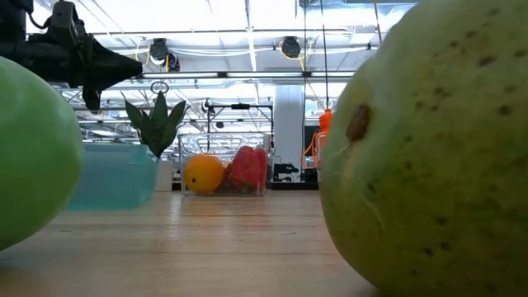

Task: Pick & Place Food Item
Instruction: Put the pear into the left transparent bin

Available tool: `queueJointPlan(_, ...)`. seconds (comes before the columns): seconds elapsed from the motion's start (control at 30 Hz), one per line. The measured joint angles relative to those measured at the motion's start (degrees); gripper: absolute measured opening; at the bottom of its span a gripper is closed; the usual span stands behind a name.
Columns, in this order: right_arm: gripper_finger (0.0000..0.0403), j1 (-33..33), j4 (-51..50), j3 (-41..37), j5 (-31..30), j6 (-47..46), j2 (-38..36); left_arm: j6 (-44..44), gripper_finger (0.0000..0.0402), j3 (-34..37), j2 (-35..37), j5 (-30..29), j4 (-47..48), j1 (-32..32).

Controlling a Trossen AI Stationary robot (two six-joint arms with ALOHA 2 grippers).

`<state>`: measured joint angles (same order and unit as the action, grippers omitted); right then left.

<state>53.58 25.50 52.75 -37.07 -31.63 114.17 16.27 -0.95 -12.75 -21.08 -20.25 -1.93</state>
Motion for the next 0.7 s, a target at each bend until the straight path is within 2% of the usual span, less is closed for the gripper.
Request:
queueJointPlan(0.27, 0.0067, 0.0, -0.04, 0.0, 1.2, -0.4, 0.02, 0.0, 0.005, 0.0, 0.0, 0.0, 0.46, -0.02)
queueJointPlan(0.43, 0.0098, 0.0, -0.01, 0.0, -1.09, -0.23, 0.02, 0.0, 0.005, 0.0, 0.01, 0.0, 0.52, 0.0)
queueJointPlan(0.7, 0.0101, 0.0, 0.19, 0.0, -3.07, 0.61, 0.02, 0.0, 0.005, 0.0, 0.0, 0.0, 0.72, 0.0)
